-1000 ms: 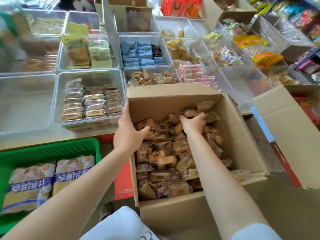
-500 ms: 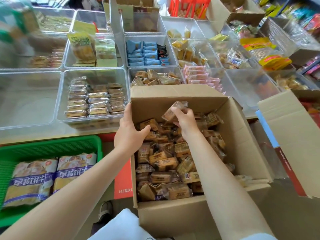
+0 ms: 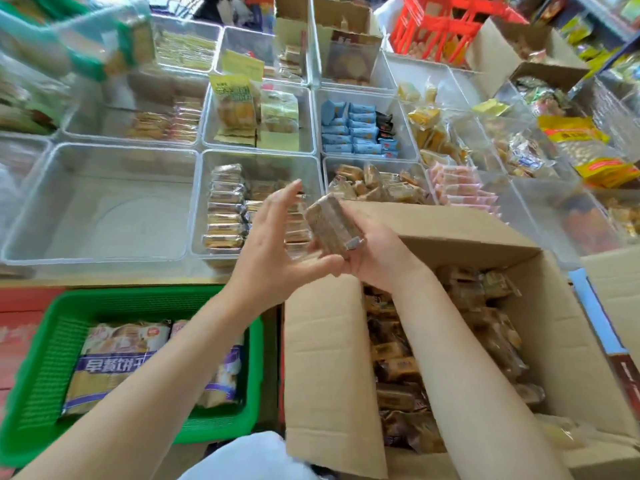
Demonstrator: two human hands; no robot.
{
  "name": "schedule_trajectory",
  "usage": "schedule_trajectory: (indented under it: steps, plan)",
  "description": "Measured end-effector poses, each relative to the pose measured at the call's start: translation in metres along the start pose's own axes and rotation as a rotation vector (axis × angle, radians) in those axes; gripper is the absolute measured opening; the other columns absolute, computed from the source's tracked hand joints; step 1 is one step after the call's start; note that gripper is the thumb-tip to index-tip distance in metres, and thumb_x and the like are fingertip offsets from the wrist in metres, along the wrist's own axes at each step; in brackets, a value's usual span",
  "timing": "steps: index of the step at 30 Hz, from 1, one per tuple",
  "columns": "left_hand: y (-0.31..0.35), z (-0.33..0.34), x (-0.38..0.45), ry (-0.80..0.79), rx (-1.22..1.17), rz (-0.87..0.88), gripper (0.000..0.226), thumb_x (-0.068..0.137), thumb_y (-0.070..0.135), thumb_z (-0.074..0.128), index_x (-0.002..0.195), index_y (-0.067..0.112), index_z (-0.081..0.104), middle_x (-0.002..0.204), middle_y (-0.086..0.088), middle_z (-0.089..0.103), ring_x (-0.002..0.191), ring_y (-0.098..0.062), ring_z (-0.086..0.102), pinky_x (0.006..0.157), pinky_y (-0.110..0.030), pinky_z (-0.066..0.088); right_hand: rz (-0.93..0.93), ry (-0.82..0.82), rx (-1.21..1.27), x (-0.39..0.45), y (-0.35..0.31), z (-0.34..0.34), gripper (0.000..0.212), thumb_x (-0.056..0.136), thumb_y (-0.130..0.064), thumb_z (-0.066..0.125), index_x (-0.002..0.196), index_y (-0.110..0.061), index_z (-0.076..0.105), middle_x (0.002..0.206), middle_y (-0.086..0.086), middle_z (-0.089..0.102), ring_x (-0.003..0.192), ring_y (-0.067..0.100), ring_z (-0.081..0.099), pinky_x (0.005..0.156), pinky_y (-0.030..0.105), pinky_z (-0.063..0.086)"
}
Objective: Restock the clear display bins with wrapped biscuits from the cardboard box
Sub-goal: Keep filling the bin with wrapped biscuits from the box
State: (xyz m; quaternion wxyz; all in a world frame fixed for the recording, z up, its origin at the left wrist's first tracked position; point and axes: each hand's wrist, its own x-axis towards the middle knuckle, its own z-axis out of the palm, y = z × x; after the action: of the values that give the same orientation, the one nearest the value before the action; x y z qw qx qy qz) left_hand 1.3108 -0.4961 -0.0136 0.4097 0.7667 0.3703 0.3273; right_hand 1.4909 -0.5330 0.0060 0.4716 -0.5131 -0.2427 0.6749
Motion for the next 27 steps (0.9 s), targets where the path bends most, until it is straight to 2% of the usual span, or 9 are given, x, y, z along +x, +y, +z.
schedule_trajectory:
  steps: [3,5,9,11,15,17,20,23,27]
  plan:
    - [-0.035,-0.025,0.019,-0.031,0.189,0.05,0.11,0.064,0.072,0.067,0.156,0.024,0.029,0.146,-0.003,0.047,0.131,-0.016,0.044,0.108,-0.033,0.039,0.057,0.044,-0.077,0.038,0.003,0.043,0.043,0.107,-0.041,0.04,0.128,-0.013,0.064,0.12,0.019,0.07,0.105,0.034,0.069,0.097,0.053,0.05]
    - [-0.057,-0.042,0.031,-0.017,0.081,-0.095,0.1,0.061,0.071,0.069,0.146,0.024,0.042,0.128,0.001,0.06,0.112,-0.012,0.057,0.094,-0.027,0.048,0.108,0.053,-0.211,0.06,0.004,0.061,0.044,0.107,-0.043,0.038,0.117,-0.014,0.069,0.097,0.01,0.077,0.09,0.026,0.073,0.09,0.05,0.055]
    - [-0.101,-0.081,0.061,-0.184,-0.824,-0.638,0.052,0.084,0.044,0.069,0.125,0.015,0.058,0.121,-0.013,0.069,0.093,-0.018,0.069,0.08,-0.036,0.059,0.0,0.309,-0.567,0.098,-0.001,0.074,0.047,0.105,-0.049,0.04,0.106,-0.013,0.07,0.096,0.009,0.076,0.091,0.029,0.074,0.086,0.048,0.059]
    - [-0.125,-0.093,0.071,-0.303,-1.227,-0.758,0.052,0.084,0.038,0.066,0.127,0.008,0.059,0.117,-0.019,0.067,0.093,-0.027,0.069,0.075,-0.039,0.061,-0.123,0.376,-0.708,0.116,-0.008,0.077,0.034,0.103,-0.046,0.046,0.106,-0.021,0.069,0.101,-0.001,0.074,0.098,0.019,0.07,0.088,0.04,0.058]
    - [-0.156,-0.091,0.096,-0.479,-1.336,-0.759,0.06,0.091,0.035,0.061,0.14,0.002,0.053,0.123,-0.024,0.063,0.107,-0.034,0.066,0.087,-0.044,0.059,-0.016,0.125,-0.88,0.15,-0.022,0.086,0.028,0.098,-0.052,0.056,0.117,-0.036,0.068,0.109,-0.016,0.071,0.103,0.003,0.065,0.094,0.032,0.052]
    - [-0.166,-0.088,0.107,-0.491,-1.265,-0.743,0.053,0.092,0.037,0.062,0.135,0.006,0.06,0.116,-0.019,0.068,0.107,-0.032,0.068,0.094,-0.045,0.057,0.082,0.07,-0.964,0.168,-0.025,0.089,0.028,0.096,-0.052,0.059,0.112,-0.032,0.071,0.104,-0.011,0.073,0.097,0.007,0.068,0.09,0.036,0.057]
    - [-0.182,-0.08,0.119,-0.297,-0.979,-0.785,0.037,0.098,0.034,0.061,0.124,0.009,0.063,0.115,-0.016,0.07,0.101,-0.025,0.072,0.091,-0.037,0.058,0.087,0.167,-1.151,0.198,-0.024,0.079,0.026,0.094,-0.048,0.064,0.105,-0.025,0.069,0.098,-0.005,0.07,0.091,0.013,0.067,0.082,0.039,0.059]
    - [-0.209,-0.076,0.116,-0.078,-0.246,-0.603,0.028,0.098,0.03,0.06,0.12,0.014,0.06,0.121,-0.003,0.064,0.104,-0.013,0.064,0.083,-0.022,0.052,0.028,0.393,-1.165,0.228,-0.014,0.057,0.023,0.094,-0.04,0.067,0.107,-0.022,0.064,0.101,-0.006,0.065,0.093,0.013,0.063,0.073,0.029,0.053]
    - [-0.251,-0.063,0.091,-0.18,0.483,-0.164,0.046,0.097,0.04,0.051,0.138,0.019,0.055,0.145,-0.003,0.053,0.139,-0.021,0.042,0.123,-0.044,0.019,-0.075,0.529,-1.388,0.268,0.01,0.029,0.029,0.095,-0.023,0.068,0.123,-0.021,0.061,0.117,-0.001,0.062,0.106,0.018,0.054,0.09,0.031,0.045]
